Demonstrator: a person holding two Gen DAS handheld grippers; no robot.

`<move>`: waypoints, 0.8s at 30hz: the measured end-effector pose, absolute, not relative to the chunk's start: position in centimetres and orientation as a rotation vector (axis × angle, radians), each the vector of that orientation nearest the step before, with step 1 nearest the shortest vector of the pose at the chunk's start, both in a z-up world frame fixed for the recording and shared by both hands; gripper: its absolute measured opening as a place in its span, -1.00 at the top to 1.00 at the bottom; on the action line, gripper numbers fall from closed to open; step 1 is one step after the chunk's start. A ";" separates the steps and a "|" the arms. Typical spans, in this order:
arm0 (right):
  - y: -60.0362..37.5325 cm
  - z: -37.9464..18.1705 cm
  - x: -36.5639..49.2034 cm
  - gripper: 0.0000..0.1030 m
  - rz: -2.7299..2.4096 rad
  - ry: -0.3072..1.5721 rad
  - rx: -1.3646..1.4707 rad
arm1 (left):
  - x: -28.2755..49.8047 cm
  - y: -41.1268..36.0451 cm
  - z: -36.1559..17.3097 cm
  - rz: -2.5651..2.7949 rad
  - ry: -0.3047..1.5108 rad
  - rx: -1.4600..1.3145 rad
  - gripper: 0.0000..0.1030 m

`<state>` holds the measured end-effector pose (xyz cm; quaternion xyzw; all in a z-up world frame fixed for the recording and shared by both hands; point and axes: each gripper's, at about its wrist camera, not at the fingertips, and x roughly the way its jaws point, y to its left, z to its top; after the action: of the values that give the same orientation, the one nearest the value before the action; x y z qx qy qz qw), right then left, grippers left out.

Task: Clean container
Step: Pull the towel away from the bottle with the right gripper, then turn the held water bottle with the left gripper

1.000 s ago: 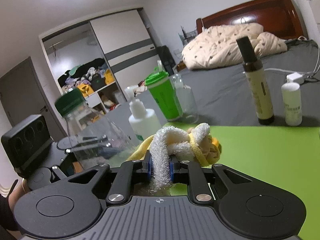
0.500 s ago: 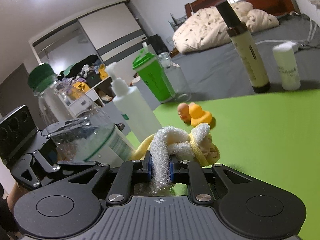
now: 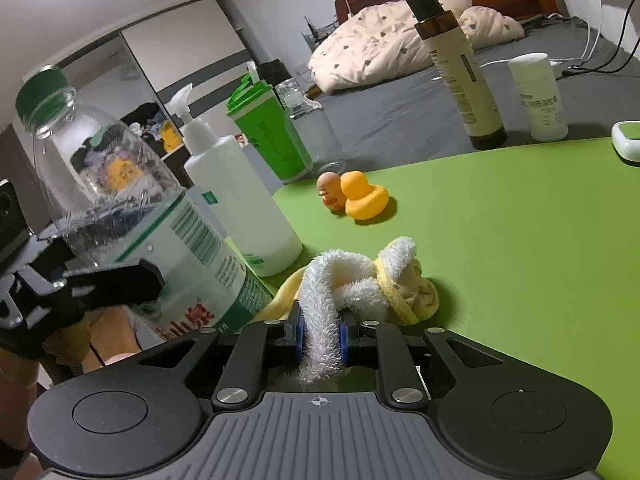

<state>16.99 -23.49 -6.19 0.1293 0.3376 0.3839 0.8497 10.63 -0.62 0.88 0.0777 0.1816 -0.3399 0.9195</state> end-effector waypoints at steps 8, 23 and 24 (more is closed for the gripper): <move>-22.8 -6.7 14.9 0.69 0.759 0.691 0.165 | 10.5 -0.7 0.9 -0.687 0.370 0.155 -0.17; -22.5 -6.4 10.4 0.69 0.774 0.683 0.068 | 10.2 -0.9 0.9 -0.664 0.367 0.154 -0.17; -22.6 -6.3 10.1 0.69 0.778 0.684 0.070 | 10.1 -0.9 0.9 -0.662 0.367 0.155 -0.17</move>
<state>10.14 -22.56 -6.34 0.0333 0.3267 0.3719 0.8682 10.12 -0.94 0.92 0.0757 0.1790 -0.3229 0.9263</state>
